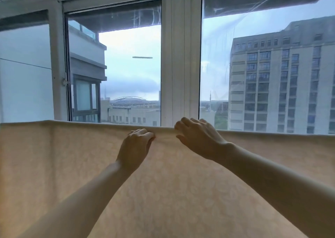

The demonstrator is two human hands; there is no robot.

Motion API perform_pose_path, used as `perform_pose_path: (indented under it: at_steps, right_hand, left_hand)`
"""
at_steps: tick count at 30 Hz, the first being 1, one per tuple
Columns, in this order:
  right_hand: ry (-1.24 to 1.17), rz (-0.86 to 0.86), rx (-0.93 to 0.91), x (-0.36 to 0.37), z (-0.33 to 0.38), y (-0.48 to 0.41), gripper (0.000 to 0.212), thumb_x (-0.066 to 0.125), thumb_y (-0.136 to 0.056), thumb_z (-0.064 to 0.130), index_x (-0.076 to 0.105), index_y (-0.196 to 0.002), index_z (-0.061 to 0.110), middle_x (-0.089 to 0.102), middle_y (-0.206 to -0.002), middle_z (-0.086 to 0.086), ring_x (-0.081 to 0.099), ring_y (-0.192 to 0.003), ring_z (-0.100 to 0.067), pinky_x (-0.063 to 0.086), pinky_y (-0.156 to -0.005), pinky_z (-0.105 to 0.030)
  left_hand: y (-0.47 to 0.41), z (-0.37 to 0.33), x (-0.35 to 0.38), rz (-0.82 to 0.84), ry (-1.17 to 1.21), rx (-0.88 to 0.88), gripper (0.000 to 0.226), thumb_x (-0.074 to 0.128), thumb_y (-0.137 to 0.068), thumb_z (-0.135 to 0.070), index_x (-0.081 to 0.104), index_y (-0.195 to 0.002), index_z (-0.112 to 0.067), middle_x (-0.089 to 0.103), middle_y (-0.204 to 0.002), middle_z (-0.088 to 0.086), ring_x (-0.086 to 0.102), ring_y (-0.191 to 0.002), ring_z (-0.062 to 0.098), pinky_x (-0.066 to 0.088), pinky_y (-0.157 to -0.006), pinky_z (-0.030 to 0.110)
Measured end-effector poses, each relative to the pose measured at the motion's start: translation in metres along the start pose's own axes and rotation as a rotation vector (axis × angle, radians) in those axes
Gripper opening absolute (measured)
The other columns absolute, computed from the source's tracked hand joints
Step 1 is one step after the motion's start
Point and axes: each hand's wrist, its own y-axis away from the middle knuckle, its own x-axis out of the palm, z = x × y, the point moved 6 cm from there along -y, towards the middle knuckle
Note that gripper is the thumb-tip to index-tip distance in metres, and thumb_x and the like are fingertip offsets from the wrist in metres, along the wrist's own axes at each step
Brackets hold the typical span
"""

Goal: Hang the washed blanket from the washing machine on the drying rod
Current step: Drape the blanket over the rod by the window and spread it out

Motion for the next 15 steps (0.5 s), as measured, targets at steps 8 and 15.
perform_pose_path:
  at_steps: [8,15]
  right_hand:
    - [-0.06,0.05,0.084,0.027,0.018,-0.03,0.025,0.059,-0.093,0.027,0.054,-0.113,0.013,0.057,-0.107,-0.003,0.065,-0.085,-0.023,0.056,-0.067,-0.039]
    - [0.096,-0.034,0.131,0.038,0.017,-0.022,0.03,0.081,-0.075,0.02,0.057,-0.094,0.017,0.056,-0.08,0.004,0.055,-0.052,-0.01,0.049,-0.041,-0.026]
  left_hand:
    - [-0.002,0.004,0.004,0.103,-0.019,0.091,0.006,0.068,-0.086,-0.021,0.074,-0.084,-0.024,0.071,-0.084,-0.011,0.066,-0.082,0.012,0.049,-0.083,0.03]
    - [-0.021,0.074,-0.04,-0.075,0.022,-0.082,0.01,0.07,-0.086,-0.021,0.066,-0.082,-0.012,0.066,-0.077,-0.002,0.059,-0.07,0.013,0.051,-0.073,0.034]
